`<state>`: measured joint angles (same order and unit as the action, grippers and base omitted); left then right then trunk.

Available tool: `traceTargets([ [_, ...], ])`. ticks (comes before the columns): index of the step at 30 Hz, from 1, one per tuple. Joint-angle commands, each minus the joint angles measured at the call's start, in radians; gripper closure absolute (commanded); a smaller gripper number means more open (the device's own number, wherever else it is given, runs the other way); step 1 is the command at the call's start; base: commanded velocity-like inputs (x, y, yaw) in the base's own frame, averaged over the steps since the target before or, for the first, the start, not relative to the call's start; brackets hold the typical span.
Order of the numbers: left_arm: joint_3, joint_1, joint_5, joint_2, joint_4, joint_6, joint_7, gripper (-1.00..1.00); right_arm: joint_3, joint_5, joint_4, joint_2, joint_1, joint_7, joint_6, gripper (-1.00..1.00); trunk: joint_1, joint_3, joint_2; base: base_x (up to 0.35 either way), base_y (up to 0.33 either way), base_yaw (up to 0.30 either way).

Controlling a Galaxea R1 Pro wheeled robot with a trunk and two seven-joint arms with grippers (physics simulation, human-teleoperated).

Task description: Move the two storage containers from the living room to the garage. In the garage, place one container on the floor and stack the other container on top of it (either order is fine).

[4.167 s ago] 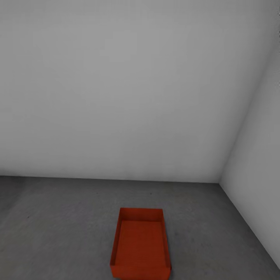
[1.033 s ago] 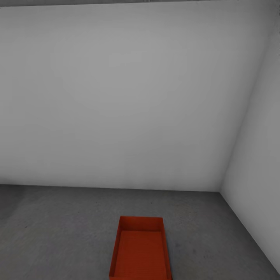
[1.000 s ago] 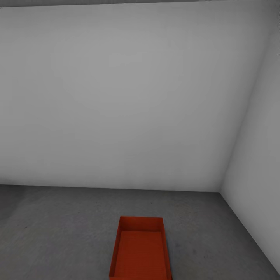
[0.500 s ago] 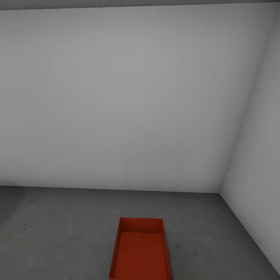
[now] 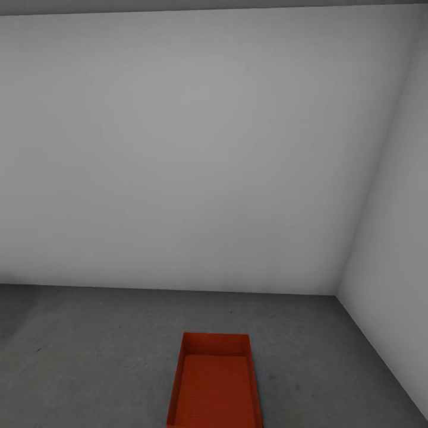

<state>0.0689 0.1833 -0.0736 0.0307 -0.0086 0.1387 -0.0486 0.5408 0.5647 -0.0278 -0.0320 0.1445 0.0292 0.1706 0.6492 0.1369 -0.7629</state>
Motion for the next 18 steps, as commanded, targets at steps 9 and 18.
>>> traceTargets([
  [9,0.006,0.001,-0.007,0.0,-0.001,0.002,-0.005,-1.0,0.011,0.006,-0.003,0.0,0.001,0.001,0.001,-1.0,0.0,0.002,-0.001,0.0,0.0,0.0],
  [18,0.006,0.001,-0.006,0.0,-0.001,0.004,-0.005,-1.0,0.011,0.006,-0.003,0.0,0.001,0.001,0.002,-1.0,0.0,0.002,-0.001,0.0,0.0,0.0],
])
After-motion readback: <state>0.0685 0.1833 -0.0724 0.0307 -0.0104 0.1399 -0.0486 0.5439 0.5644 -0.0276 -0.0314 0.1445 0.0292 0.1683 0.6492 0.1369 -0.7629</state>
